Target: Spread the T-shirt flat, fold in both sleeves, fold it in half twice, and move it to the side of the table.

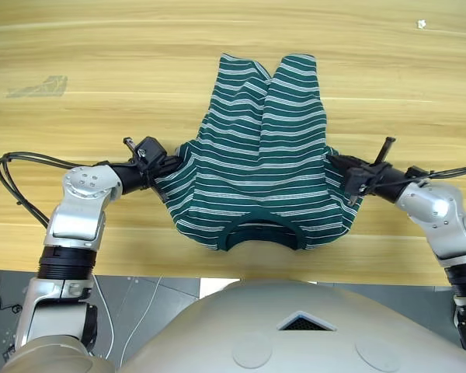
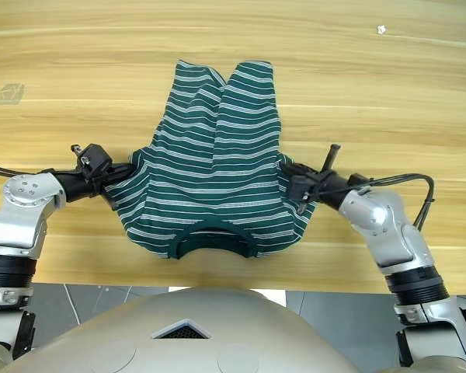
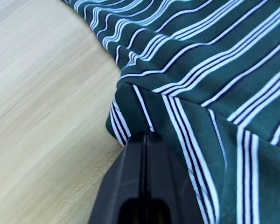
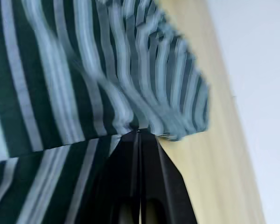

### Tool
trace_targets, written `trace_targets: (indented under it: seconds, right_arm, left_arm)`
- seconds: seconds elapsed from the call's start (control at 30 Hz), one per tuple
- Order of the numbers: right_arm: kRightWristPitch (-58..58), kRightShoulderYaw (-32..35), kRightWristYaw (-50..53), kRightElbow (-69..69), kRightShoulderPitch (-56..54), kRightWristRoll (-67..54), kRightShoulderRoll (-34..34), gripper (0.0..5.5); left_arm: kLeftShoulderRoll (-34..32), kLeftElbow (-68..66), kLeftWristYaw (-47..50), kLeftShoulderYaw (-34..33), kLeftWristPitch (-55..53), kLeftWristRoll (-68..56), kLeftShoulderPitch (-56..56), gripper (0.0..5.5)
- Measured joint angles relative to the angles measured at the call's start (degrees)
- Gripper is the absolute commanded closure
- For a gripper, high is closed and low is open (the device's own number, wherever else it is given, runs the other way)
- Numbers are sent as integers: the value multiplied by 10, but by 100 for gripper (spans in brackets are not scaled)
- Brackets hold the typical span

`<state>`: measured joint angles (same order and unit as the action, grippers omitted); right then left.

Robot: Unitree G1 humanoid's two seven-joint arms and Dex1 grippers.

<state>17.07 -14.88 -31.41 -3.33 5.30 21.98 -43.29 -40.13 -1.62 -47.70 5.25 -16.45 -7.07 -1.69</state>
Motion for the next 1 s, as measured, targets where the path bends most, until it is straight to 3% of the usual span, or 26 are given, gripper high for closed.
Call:
trace_targets:
  seconds: [0.43,0.7,0.8,1.0]
  right_arm:
    - [-42,73,36,-17,114,34,-42,550]
    - [-48,74,13,-63,141,-4,-30,550]
    - [-43,88,22,-82,137,-25,-14,550]
    - [-79,151,12,-139,50,-111,-1,550]
  left_arm:
    - [14,13,44,-67,-38,-44,-53,547]
    - [26,-8,45,-78,-49,-63,-37,547]
    - [34,16,32,-93,-85,-100,-45,547]
    - [34,118,12,-186,-153,-231,-25,547]
